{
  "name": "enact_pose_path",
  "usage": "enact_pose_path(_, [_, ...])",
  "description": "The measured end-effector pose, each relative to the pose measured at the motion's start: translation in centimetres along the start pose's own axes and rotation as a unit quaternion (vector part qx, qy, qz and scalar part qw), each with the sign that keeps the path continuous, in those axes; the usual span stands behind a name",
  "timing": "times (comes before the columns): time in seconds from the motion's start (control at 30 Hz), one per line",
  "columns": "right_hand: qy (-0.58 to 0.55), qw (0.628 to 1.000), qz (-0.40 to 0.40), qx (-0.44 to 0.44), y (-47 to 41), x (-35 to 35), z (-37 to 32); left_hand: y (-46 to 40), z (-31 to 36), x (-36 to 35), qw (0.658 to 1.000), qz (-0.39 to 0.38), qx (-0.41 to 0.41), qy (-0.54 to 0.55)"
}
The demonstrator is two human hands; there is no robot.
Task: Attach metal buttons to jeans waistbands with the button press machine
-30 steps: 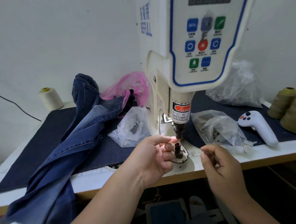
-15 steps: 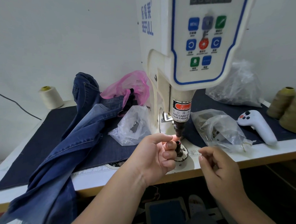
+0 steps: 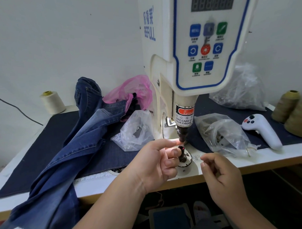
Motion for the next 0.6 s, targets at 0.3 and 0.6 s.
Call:
enact_pose_path(0.3, [0.002,1.000,0.003,0.009,-0.2,0.3,-0.4,0.5,1.4,1.3,0.994,0.068,-0.035,-0.083])
enact_pose_path(0.6, [-0.021,1.000,0.010,0.015,0.1,0.6,-0.7,0.3,11.6,11.3,0.463,0.512,-0.165,-0.704])
Point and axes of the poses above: each hand's wrist, its own y-axis away from the middle knuckle, its own x-axis out of the back of the hand, z = x × y, the point moved 3 cm from there along -y, towards the middle knuckle, and after that the axes turned 5 degrees about -y, right-handed, at the moved point
